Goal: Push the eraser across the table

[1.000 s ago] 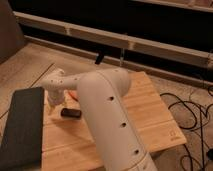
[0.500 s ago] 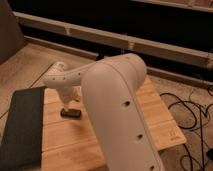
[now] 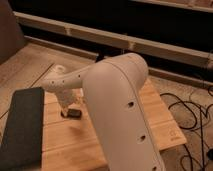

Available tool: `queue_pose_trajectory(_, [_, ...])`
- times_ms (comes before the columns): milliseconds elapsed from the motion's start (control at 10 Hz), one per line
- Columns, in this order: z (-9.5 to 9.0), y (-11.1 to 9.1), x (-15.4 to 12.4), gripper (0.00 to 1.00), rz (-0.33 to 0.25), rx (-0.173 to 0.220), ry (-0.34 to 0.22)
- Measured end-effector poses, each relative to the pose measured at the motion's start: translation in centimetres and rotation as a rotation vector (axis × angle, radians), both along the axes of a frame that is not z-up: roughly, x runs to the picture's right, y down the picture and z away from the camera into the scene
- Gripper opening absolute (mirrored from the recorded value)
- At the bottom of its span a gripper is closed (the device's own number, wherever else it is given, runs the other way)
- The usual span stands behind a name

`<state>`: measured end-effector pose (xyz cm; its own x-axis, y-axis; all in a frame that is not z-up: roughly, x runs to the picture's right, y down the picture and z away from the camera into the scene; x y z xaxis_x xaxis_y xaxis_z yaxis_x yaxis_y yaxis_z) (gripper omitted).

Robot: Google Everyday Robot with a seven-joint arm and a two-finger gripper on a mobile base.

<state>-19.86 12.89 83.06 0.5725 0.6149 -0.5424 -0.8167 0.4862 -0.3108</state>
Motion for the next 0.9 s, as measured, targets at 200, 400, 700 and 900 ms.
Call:
queue_pose_trajectory(200, [0.6, 1.0, -0.6, 0.65, -0.001, -0.026, -0.016])
queue_pose_trajectory(400, [1.1, 1.9, -0.1, 0.65, 0.004, -0.054, -0.001])
queue_pose_trajectory(700, [2.1, 3.5, 2.2, 0.65, -0.017, -0.113, 0.064])
queue_pose_trajectory(900, [2.7, 4.0, 3.3, 0.65, -0.023, -0.139, 0.100])
